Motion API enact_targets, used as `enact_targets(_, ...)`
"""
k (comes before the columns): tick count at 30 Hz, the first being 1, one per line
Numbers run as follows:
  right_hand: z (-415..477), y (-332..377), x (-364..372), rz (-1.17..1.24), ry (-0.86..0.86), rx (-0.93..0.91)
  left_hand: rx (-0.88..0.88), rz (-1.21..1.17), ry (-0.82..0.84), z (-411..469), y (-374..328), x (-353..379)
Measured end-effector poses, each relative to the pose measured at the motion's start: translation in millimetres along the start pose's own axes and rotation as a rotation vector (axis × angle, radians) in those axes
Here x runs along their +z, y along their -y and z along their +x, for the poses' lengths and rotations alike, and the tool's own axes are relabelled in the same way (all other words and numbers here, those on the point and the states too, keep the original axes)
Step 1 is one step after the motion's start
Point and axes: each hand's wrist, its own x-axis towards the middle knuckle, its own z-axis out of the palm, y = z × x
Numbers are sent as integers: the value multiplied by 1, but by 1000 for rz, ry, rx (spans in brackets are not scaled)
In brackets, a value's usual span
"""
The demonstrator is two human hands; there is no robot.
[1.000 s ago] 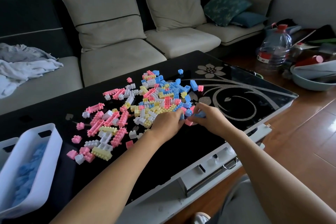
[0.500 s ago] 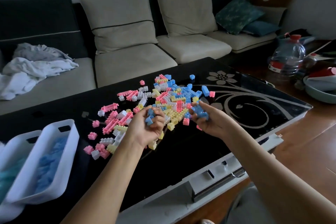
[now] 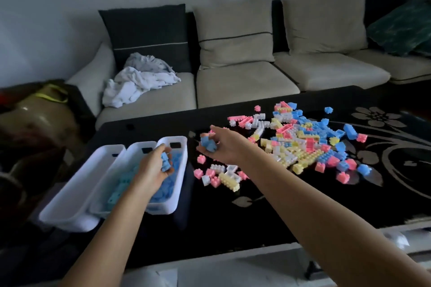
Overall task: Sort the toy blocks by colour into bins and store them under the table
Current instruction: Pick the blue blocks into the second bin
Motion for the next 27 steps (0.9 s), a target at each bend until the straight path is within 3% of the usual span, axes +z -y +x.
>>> enact_targets(7, 12, -20, 62, -365, 39, 20, 62, 346, -150, 0, 3, -13)
enact_targets(9, 19, -18, 60, -302, -127, 5, 34, 467, -138, -5, 2, -14)
enact_targets(10, 20, -18, 57, -498, -120, -112, 36, 505, -138, -8, 1, -12)
enact_targets(13, 1, -4, 53, -569, 54, -166, 134, 561, -112, -22, -6, 1)
enact_targets(17, -31, 26, 20, -737, 4, -325, 451, 537, 58, -42, -7, 32)
enact_targets(20, -62, 49, -26, -963, -77, -467, 518, 533, 218, -48, 4, 66)
enact_targets(27, -117, 94, -151, -1137, -429, -501, 634, 814, 537, -60, 52, 160)
